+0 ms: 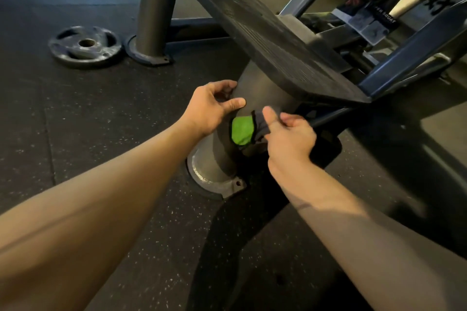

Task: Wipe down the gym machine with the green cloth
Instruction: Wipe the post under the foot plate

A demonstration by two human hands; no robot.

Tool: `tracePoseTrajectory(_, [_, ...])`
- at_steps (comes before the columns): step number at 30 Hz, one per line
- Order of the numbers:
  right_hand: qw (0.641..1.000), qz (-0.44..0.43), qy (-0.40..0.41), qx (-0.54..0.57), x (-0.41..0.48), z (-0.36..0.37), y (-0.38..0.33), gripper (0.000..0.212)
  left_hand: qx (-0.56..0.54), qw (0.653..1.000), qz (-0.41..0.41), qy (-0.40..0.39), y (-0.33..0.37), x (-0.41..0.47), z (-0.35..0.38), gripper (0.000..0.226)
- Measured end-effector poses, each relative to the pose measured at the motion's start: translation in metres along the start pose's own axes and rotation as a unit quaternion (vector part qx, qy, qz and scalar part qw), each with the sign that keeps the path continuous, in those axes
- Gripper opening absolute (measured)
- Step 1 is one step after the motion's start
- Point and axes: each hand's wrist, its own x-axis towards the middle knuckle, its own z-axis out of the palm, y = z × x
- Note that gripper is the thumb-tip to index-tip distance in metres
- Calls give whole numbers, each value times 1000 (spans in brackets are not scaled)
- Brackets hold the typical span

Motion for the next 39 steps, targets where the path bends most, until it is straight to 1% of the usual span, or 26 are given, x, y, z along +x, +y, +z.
tracePoseTrajectory(2, [1000, -17, 11, -9, 0, -10, -19, 27, -4, 1000, -2, -1, -3, 1, -2, 51])
tracePoseTrajectory(3, [1000, -24, -2, -19, -4, -14, -22, 29, -9, 1000, -2, -2, -4, 1, -1, 51])
tracePoseTrajectory(5, [995, -56, -45, -71, -14, -21, -16, 43, -8, 1000, 3, -6, -3, 0, 0, 53])
tracePoseTrajectory(6, [991, -75, -52, -102, -15, -22, -10, 51, -5, 1000, 8, -7, -3, -1, 1, 54])
tracePoseTrajectory(7, [987, -90, -48, -123, -14, -21, -7, 55, -2, 1000, 14, -7, -4, -2, 2, 55])
tracePoseTrajectory(9, [986, -101, -24, -128, -9, -15, -3, 56, 12, 1000, 26, -2, -6, -4, 2, 56])
tracePoseTrajectory(11, [988, -90, -14, -121, -5, -8, 7, 48, 29, 999, 28, 3, -11, -4, 1, 56])
tracePoseTrajectory(13, [990, -53, -16, -126, -10, 1, 29, 39, 44, 999, 22, 2, -16, -6, 0, 56])
tracePoseTrajectory(15, [995, 31, -13, -95, -17, 11, 60, 36, 50, 999, 9, 7, -23, -10, -1, 55])
tracePoseTrajectory(17, [987, 124, -14, -98, -26, 17, 88, 31, 43, 999, -11, 4, -30, -13, -1, 55])
tracePoseTrajectory(18, [982, 151, -15, -114, -30, 17, 99, 31, 37, 999, -22, -1, -33, -15, -1, 56])
tracePoseTrajectory(20, [977, 175, -25, -116, -30, 20, 110, 30, 16, 999, -38, -2, -40, -16, -1, 56])
tracePoseTrajectory(22, [982, 169, -29, -78, -25, 21, 97, 28, -11, 999, -46, 7, -45, -15, 0, 53])
tracePoseTrajectory(25, [995, 83, -12, -48, -5, 18, 52, 38, -33, 998, -49, 14, -55, -13, 0, 46])
tracePoseTrajectory(27, [999, 21, 5, -25, 5, 11, 20, 39, -68, 996, -63, 15, -62, -12, -2, 43])
tracePoseTrajectory(28, [1000, -3, 7, -18, 8, 8, 10, 38, -77, 995, -69, 14, -65, -14, -3, 43])
tracePoseTrajectory(30, [1000, -22, 0, -21, 11, 5, 9, 40, -67, 996, -62, 6, -69, -15, -4, 45])
tracePoseTrajectory(32, [998, -27, -12, -47, 9, 4, 27, 49, -33, 998, -49, -3, -75, -17, -6, 49])
tracePoseTrajectory(33, [997, -28, -19, -70, 7, 3, 39, 48, -19, 999, -46, -8, -79, -18, -7, 50])
tracePoseTrajectory(35, [993, -9, -40, -115, -1, 2, 63, 39, -14, 999, -52, -9, -85, -21, -8, 50])
tracePoseTrajectory(37, [987, 38, -68, -141, -15, 3, 91, 32, -15, 998, -58, -8, -90, -25, -7, 50])
tracePoseTrajectory(39, [976, 109, -81, -168, -27, 8, 122, 30, -18, 998, -66, -7, -95, -27, -6, 51])
